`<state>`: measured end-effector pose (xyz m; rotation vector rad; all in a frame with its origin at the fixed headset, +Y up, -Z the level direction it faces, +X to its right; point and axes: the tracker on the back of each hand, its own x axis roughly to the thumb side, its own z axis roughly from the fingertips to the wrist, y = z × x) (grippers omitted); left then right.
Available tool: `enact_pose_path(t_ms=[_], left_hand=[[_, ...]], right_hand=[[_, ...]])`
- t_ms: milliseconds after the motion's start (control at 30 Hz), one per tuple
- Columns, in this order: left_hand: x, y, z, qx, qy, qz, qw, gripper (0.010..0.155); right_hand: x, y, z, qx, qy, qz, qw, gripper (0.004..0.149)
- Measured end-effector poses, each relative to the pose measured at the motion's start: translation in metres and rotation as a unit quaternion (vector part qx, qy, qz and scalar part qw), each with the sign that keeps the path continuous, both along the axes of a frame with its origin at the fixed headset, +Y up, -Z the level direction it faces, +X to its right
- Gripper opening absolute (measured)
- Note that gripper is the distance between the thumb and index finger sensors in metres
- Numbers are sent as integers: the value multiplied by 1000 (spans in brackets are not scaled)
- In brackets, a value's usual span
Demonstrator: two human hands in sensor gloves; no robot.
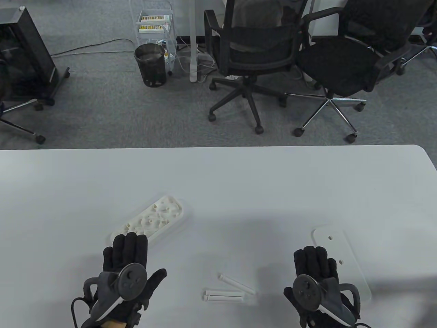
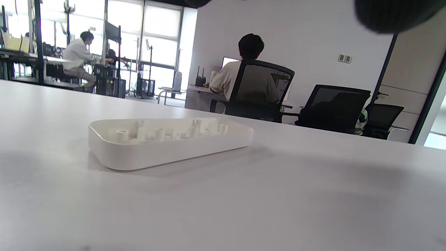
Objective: Fit Hanoi Tower parts together into a complete Hanoi Tower
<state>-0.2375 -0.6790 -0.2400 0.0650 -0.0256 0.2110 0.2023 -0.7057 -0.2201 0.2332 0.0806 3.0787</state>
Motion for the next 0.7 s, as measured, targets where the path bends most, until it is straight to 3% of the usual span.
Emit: enact_pose_path(t_ms=[167, 300, 500, 700], left_hand=[[-22, 15, -28, -10, 24, -9, 1000, 105], [-35, 18, -46, -5, 33, 44, 998, 110], [-44, 11, -63, -12, 34, 15, 999, 112], [-60, -7, -79, -59, 56, 23, 996, 115]], right_hand=[[-1, 0, 1, -3, 4, 4, 1000, 95], [-1, 1, 0, -5, 6, -4, 1000, 95], [-1, 1, 0, -4, 10, 2, 1000, 95], [-3, 3, 2, -3, 16, 1, 1000, 94]])
